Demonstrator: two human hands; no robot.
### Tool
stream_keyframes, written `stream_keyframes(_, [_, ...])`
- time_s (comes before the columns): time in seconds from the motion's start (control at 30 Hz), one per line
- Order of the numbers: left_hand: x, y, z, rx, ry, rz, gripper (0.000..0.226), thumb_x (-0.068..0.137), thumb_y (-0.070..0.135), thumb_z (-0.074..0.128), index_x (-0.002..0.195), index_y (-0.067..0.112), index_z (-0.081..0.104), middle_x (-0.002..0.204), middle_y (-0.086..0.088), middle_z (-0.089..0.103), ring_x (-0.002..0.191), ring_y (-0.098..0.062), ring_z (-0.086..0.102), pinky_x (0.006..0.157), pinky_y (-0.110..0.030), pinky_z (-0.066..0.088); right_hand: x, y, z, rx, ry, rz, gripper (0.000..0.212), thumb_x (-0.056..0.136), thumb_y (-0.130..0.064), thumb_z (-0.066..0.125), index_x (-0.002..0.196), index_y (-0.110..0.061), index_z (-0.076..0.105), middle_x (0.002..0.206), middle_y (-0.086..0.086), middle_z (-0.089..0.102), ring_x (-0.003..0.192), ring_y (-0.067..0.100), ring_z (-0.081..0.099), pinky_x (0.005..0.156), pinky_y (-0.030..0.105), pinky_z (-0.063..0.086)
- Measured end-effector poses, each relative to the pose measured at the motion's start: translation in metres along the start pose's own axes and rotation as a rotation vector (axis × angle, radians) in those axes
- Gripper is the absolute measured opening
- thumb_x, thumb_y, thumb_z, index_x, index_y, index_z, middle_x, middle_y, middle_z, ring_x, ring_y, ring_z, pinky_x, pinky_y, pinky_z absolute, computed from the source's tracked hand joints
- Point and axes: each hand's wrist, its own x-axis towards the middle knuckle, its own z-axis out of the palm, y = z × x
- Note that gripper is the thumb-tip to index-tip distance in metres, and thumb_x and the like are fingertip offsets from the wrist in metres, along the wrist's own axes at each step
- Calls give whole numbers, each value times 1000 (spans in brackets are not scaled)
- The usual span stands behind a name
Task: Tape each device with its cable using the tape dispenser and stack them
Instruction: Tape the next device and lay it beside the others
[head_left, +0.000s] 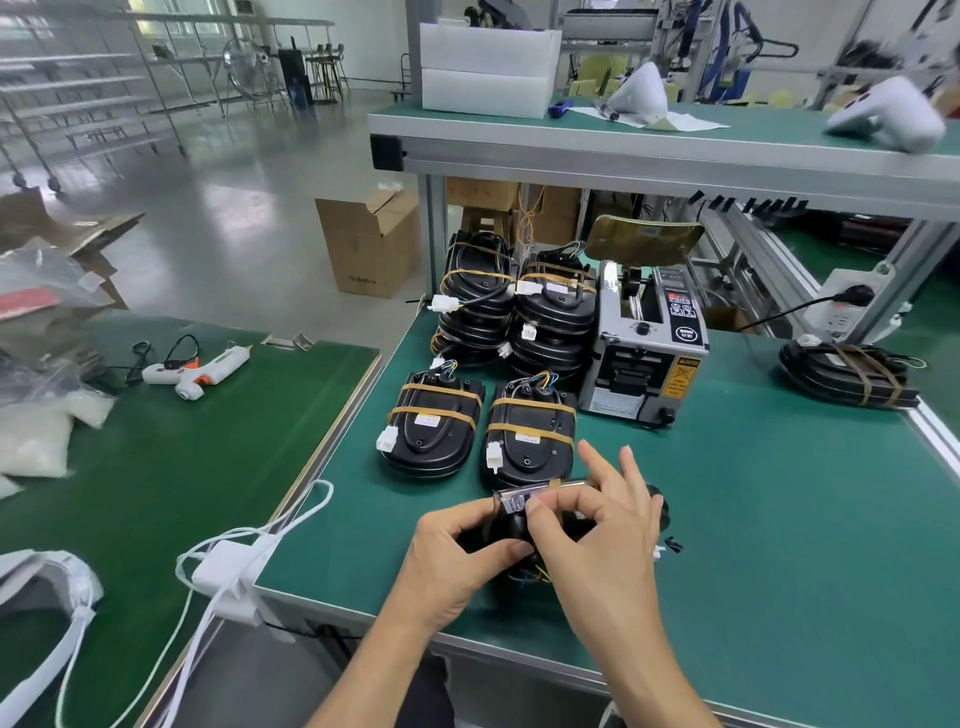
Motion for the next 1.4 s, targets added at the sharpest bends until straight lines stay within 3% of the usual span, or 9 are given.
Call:
stream_keyframes(0.3, [0,-1,0,28,-10,-3,45,84,53,90,124,35,81,116,4,82,117,-20,76,100,-37,62,-3,-6,5,-19,70,-17,22,82,-37,80,63,-36,69,152,-18,49,154,-5,6,126,34,-14])
stream_keyframes(0.6, [0,-2,0,24,-12,-12,48,83,55,89,125,34,80,117,4,82,115,-19,77,97,-36,62,-3,1,13,-48,133,-58,15,84,-40,74,78,-37,61,146,-20,49,155,-1,10,126,31,-12])
stream_keyframes(0.77, [1,-3,-1,1,-16,4,50,81,54,91,127,36,80,122,5,81,120,-17,75,99,-26,58,0,5,10,-2,204,-68,26,91,-22,74,89,-36,53,133,-21,58,151,5,29,128,43,2])
stream_keyframes(0.83, [1,-6,-2,11,-15,3,51,81,53,92,127,36,80,122,5,81,120,-17,75,102,-29,58,2,6,2,54,253,-65,17,92,-29,71,91,-38,57,124,-28,62,139,0,42,127,49,11])
stream_keyframes(0.9, [2,-10,-3,21,-6,1,51,80,55,93,126,38,80,121,6,81,119,-16,75,104,-33,59,15,8,-14,109,328,-57,5,90,-45,64,93,-41,63,111,-30,67,120,-5,53,119,47,32])
stream_keyframes(0.97, [2,-12,-4,30,-3,-2,52,79,56,93,126,38,80,120,6,82,119,-17,76,105,-37,59,43,12,-33,205,328,-23,6,92,-44,65,93,-40,69,99,-24,72,100,-3,63,95,32,49])
stream_keyframes(1.03, [2,-14,-4,32,-5,-5,52,79,56,93,126,38,80,120,6,82,119,-18,76,105,-39,58,84,22,-45,295,315,63,7,93,-31,69,90,-32,75,88,-15,75,82,0,66,80,23,50])
stream_keyframes(1.17, [3,-14,-4,32,-9,-5,52,79,55,93,126,38,80,120,5,82,118,-19,76,105,-36,59,161,50,-46,345,306,325,12,92,-14,69,96,-16,80,76,-2,73,73,17,63,75,29,53])
stream_keyframes(1.4, [3,-12,-3,35,2,-3,50,78,55,94,124,40,80,117,5,82,116,-16,77,99,-26,59,201,60,-29,365,437,415,26,86,-15,70,61,-20,72,59,-3,68,57,14,58,51,22,46])
